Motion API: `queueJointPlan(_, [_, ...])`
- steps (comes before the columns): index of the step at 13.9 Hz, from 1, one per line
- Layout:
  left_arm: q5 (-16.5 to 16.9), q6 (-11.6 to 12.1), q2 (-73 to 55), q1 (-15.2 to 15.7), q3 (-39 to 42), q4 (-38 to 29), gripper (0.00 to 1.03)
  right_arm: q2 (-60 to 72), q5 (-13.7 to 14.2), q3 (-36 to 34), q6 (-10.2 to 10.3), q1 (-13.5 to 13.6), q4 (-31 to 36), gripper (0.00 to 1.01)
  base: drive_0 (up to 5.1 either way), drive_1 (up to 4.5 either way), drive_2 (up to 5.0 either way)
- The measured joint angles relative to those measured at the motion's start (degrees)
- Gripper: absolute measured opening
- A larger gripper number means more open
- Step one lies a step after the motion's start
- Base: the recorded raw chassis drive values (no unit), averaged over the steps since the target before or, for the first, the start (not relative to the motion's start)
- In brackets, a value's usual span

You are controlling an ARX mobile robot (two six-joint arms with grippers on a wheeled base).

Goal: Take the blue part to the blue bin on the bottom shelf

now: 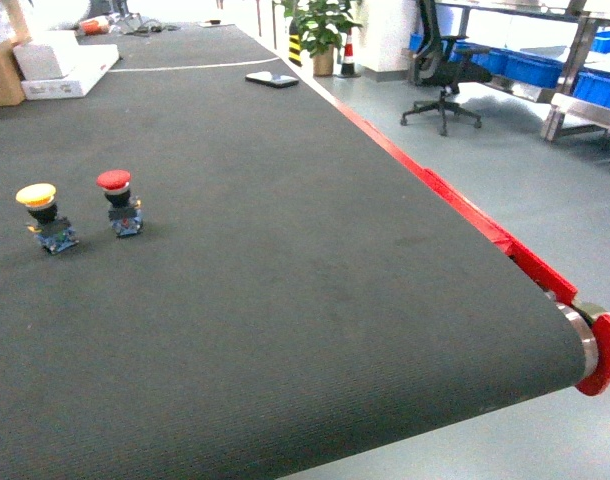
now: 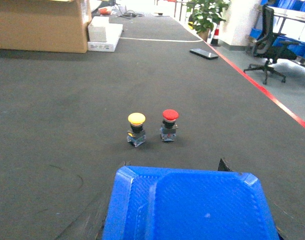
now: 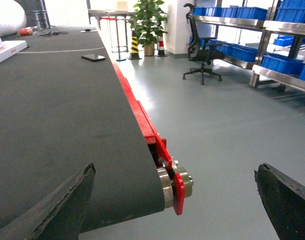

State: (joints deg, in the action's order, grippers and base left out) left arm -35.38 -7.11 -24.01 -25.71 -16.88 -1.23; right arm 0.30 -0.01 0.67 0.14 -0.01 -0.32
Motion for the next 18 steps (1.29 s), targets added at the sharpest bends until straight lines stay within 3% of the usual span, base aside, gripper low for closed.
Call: queueJointPlan(18, [0.0, 0.0, 0.0, 0.0, 0.0, 0.0, 0.43, 0.0, 0.0, 0.0, 0.0, 0.0, 0.0, 0.98, -1.1, -1.13, -1.1])
